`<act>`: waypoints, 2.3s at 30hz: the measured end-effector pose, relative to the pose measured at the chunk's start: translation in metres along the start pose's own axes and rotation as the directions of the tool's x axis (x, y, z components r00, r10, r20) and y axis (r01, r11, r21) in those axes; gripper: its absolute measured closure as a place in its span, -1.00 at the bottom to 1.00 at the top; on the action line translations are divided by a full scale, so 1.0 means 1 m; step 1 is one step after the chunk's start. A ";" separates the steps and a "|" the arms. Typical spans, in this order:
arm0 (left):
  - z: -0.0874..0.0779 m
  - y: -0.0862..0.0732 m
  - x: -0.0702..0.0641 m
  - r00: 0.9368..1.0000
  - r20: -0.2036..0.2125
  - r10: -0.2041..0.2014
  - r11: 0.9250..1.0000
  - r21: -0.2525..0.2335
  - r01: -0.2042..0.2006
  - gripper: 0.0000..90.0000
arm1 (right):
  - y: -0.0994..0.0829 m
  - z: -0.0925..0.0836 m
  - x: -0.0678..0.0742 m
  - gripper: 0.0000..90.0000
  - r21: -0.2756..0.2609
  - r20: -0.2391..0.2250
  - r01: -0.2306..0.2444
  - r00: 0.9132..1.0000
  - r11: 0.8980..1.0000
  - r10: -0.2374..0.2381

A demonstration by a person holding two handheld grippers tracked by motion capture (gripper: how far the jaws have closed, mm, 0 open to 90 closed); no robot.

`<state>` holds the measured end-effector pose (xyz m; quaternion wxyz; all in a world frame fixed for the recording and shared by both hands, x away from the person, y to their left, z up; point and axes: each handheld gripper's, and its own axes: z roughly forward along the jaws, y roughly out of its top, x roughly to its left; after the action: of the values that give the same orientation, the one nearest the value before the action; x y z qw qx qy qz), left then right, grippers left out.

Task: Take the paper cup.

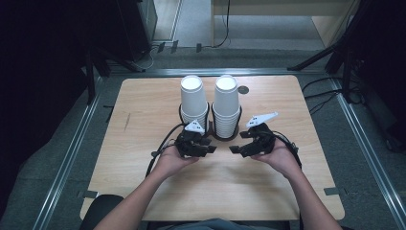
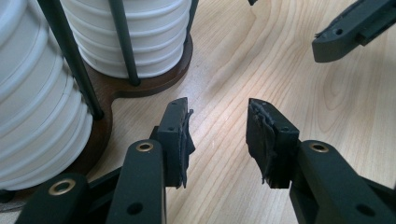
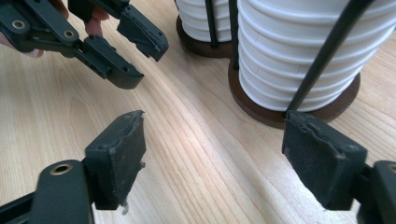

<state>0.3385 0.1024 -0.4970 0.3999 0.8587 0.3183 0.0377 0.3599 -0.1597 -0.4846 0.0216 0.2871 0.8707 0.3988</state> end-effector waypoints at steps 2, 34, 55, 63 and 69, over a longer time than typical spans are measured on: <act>0.000 0.000 0.000 1.000 0.007 -0.004 1.000 -0.002 0.004 0.30 | 0.000 -0.001 -0.001 -0.49 0.002 -0.003 -0.003 1.000 1.000 0.003; -0.006 0.007 0.007 0.995 -0.003 -0.095 0.995 -0.006 0.095 0.53 | -0.005 -0.009 -0.006 -0.11 0.054 -0.052 -0.002 0.999 0.999 0.005; -0.014 0.049 0.003 0.999 -0.019 -0.034 0.999 -0.043 0.033 0.99 | 0.008 -0.021 -0.009 -0.21 0.035 0.013 -0.005 1.000 0.999 0.004; -0.014 0.069 0.004 0.997 -0.050 -0.054 0.997 -0.052 0.051 1.00 | 0.018 -0.034 -0.012 -0.26 0.030 0.065 -0.012 0.998 0.999 0.010; -0.014 0.073 0.002 0.996 -0.072 -0.057 0.997 -0.060 0.052 1.00 | 0.032 -0.045 -0.012 -0.30 0.024 0.085 -0.011 0.996 1.000 0.009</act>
<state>0.3732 0.0784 -0.4359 0.4136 0.8357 0.3548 0.0674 0.3735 -0.1807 -0.4337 0.0529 0.3085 0.8722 0.3759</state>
